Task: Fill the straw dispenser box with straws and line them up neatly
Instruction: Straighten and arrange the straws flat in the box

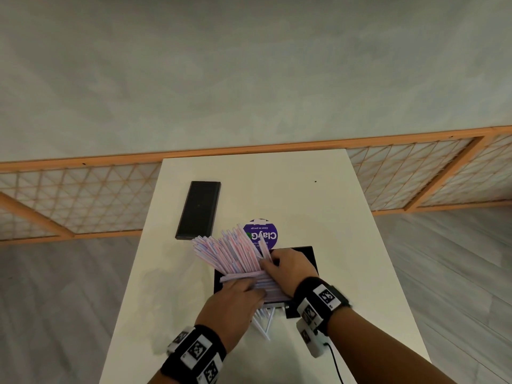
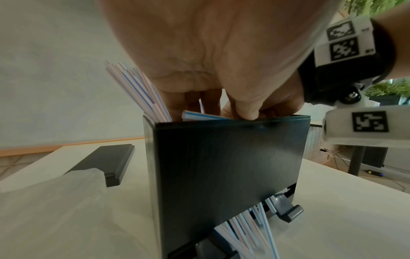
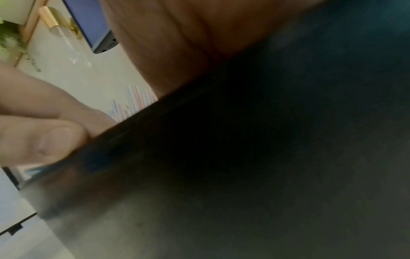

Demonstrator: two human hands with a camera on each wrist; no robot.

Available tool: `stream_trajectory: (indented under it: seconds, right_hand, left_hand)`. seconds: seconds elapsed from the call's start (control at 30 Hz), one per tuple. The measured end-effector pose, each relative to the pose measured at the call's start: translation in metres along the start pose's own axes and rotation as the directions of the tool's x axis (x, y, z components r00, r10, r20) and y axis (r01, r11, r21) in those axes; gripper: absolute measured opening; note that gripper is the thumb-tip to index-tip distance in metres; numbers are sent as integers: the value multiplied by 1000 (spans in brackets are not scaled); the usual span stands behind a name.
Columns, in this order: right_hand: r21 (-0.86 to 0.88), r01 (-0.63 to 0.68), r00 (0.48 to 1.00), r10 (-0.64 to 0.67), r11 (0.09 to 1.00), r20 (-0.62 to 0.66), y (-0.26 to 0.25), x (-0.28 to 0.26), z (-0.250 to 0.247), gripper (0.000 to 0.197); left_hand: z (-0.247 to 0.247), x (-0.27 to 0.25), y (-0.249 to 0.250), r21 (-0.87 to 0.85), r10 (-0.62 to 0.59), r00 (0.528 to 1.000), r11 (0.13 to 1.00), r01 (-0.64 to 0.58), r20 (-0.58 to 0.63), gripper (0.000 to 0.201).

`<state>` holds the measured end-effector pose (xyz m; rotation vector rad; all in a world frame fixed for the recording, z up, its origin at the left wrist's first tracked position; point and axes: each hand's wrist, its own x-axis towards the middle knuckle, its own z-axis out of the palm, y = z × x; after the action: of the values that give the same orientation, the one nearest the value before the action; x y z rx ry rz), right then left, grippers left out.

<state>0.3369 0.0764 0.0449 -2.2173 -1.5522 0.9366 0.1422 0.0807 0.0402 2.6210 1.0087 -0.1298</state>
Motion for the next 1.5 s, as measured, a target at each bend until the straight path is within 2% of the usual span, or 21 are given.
stream_trajectory:
  seconds: [0.1,0.2,0.3,0.4,0.53,0.6,0.7,0.8,0.9,1.03,1.1,1.2,1.33,1.4,1.5]
  right_hand:
    - [25,57,998,-58,998,8,3,-1,-2,40]
    - [80,125,991,-121,989,-53,3,-8,-12,34]
    - [92,190,973,-176,977,-148,0,-18,-28,33]
    - [-2,286,929,-278,958,-244,-7,-30,-48,31]
    - [-229,398,854,-450,889,-262,-30,-51,-75,20]
    - [-344,417,831,-507,841,-231,-40,-57,-81,16]
    - [-476,423,857,-511,771,-66,-45,-54,-69,8]
    - [-559,415,879,-476,718,42,-43,-46,-45,12]
    - [-575,400,908,-395,714,141,-43,-37,-23,19]
    - [-564,361,931,-256,743,259,-43,-28,-8,24]
    - [-578,345,936,-230,739,265,-46,-28,-4,26]
    - [-639,351,932,-323,685,165,-56,-35,-3,31]
    - [-696,336,897,-441,634,31,-61,-38,-16,29]
    - [-700,381,871,-489,604,52,-65,-38,-23,27]
    - [-668,447,865,-478,595,154,-69,-40,-25,28]
  left_hand:
    - [-3,-1,1,-13,10,1000,1000,-10,-16,25]
    - [0,-2,0,-26,-5,998,1000,3,-62,23]
    - [5,-2,-2,-12,24,997,1000,-25,-73,38]
    - [1,-5,0,-50,10,992,999,-17,-129,38]
    - [-7,-6,5,-52,10,991,999,-17,-135,32]
    - [-8,-7,5,-61,13,991,998,-21,-130,35]
    - [-14,-11,5,-86,-6,992,996,-5,-127,36]
    - [-27,-15,5,-78,0,996,997,-7,-94,38]
    - [-30,-21,2,-121,20,996,992,-31,-91,44]
    - [-31,-32,1,-147,13,984,988,-40,-179,26]
    - [-33,-34,2,-160,-47,971,987,10,-234,30]
    - [-37,-36,1,-300,-161,961,950,90,-224,43]
    - [-36,-38,-1,-377,-147,956,925,42,-255,36]
    - [-37,-38,-2,-408,-157,950,912,35,-271,32]
    - [-40,-37,-4,-445,-186,944,894,48,-273,24]
